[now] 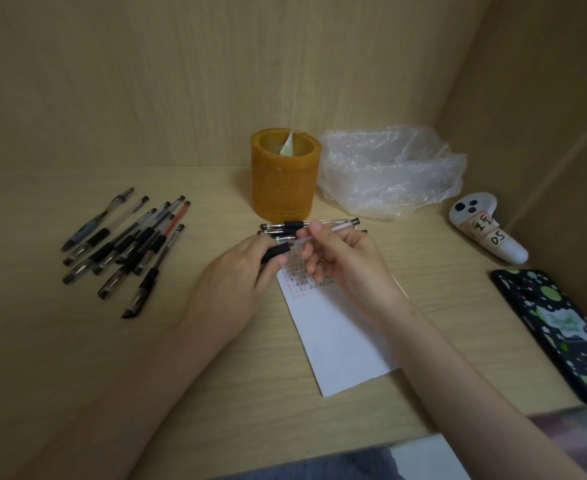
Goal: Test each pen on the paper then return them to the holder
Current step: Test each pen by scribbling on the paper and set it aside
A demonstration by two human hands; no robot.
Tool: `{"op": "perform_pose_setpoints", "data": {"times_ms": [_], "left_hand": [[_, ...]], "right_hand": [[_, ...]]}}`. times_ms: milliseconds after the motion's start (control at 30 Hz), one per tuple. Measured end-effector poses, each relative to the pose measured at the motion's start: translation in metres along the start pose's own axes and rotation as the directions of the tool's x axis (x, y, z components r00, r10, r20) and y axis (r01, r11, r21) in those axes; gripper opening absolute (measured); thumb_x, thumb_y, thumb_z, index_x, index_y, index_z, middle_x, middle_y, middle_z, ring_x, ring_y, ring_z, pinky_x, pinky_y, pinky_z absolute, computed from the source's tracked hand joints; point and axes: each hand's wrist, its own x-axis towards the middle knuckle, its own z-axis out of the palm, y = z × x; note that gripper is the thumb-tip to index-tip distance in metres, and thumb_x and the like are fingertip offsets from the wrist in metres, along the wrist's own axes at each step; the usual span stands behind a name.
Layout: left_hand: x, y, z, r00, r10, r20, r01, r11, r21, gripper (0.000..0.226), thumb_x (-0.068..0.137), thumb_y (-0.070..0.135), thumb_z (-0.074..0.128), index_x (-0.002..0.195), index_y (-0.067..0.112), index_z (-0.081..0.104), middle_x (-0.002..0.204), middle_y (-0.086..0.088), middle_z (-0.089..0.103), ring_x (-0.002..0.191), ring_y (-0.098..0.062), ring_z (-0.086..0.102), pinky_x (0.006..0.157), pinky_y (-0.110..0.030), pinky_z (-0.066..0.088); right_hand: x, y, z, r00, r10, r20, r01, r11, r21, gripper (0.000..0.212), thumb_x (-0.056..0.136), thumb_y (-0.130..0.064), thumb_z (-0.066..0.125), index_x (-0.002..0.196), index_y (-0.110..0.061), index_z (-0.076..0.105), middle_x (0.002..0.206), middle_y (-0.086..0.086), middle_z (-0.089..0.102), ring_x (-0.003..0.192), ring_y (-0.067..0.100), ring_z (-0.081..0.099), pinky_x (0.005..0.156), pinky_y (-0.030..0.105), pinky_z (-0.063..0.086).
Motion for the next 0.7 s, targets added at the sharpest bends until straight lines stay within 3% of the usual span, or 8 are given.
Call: {"op": "perform_pose_setpoints", "data": {"times_ms": [200,333,433,500,567,633,700], "left_hand": [[-0.002,0.002,-0.003,0.999,0.051,0.02,-0.052,0.996,0.074,0.023,0.093,0.034,0.045,0.104,0.018,0.057,0.076,0.005,0.061,0.061,-0.012,0.054,0.054,-0.026,0.04],[-0.003,0.002,-0.005,1.0,0.028,0.013,-0.028,1.0,0.01,0.03,0.09,0.042,0.044,0.108,0.023,0.061,0.064,0.004,0.062,0.052,-0.012,0.053,0.048,-0.023,0.038],[-0.005,0.003,-0.003,0.999,-0.015,0.043,0.017,0.999,-0.041,0.034,0.087,0.05,0.042,0.104,0.026,0.059,0.068,0.005,0.064,0.058,-0.012,0.06,0.055,-0.034,0.048],[-0.006,0.005,-0.002,0.998,-0.03,0.053,0.034,0.996,-0.084,0.047,0.078,0.063,0.039,0.103,0.028,0.058,0.072,0.01,0.065,0.063,-0.008,0.061,0.06,-0.032,0.05],[-0.005,0.007,-0.001,0.995,-0.063,0.076,0.07,0.993,-0.098,0.058,0.067,0.072,0.037,0.104,0.032,0.056,0.078,0.011,0.065,0.07,-0.006,0.062,0.065,-0.029,0.05],[-0.005,0.005,-0.001,0.988,-0.114,0.101,0.123,0.988,-0.089,0.058,0.063,0.074,0.042,0.104,0.035,0.055,0.084,0.009,0.066,0.077,-0.007,0.062,0.071,-0.029,0.05],[-0.006,0.002,-0.001,0.983,-0.142,0.12,0.151,0.986,-0.073,0.052,0.066,0.072,0.048,0.103,0.037,0.056,0.093,0.011,0.067,0.085,-0.007,0.062,0.077,-0.029,0.051]], "right_hand": [[-0.003,-0.002,-0.001,1.0,-0.005,-0.008,0.005,1.0,-0.021,0.025,0.096,-0.016,0.051,0.09,0.004,0.065,0.065,0.006,0.064,0.052,0.014,0.055,0.047,0.02,0.044],[-0.006,-0.003,-0.004,1.0,-0.009,0.014,0.009,1.0,-0.009,0.025,0.091,-0.021,0.054,0.09,0.001,0.065,0.065,0.005,0.063,0.052,0.013,0.055,0.047,0.019,0.044],[-0.011,-0.002,-0.006,1.0,0.004,0.024,-0.004,1.0,-0.011,0.019,0.081,-0.023,0.064,0.083,-0.003,0.066,0.063,0.006,0.061,0.051,0.014,0.053,0.046,0.02,0.042],[-0.013,-0.001,-0.007,0.999,0.02,0.05,-0.019,1.0,-0.018,0.011,0.079,-0.016,0.069,0.072,-0.009,0.064,0.055,0.005,0.053,0.047,0.014,0.046,0.044,0.021,0.039],[-0.014,-0.002,-0.007,0.999,0.043,0.024,-0.044,0.998,0.043,0.019,0.078,-0.009,0.069,0.065,-0.01,0.055,0.05,0.004,0.043,0.044,0.014,0.04,0.041,0.02,0.036],[-0.012,-0.003,-0.011,0.997,0.056,-0.06,-0.046,0.986,0.159,0.024,0.08,-0.005,0.066,0.066,-0.011,0.047,0.049,0.001,0.037,0.042,0.012,0.038,0.039,0.02,0.034],[-0.011,-0.004,-0.016,0.989,0.056,-0.139,-0.03,0.983,0.181,0.013,0.088,-0.003,0.055,0.077,-0.009,0.051,0.049,0.0,0.038,0.041,0.014,0.042,0.038,0.022,0.033]]}}
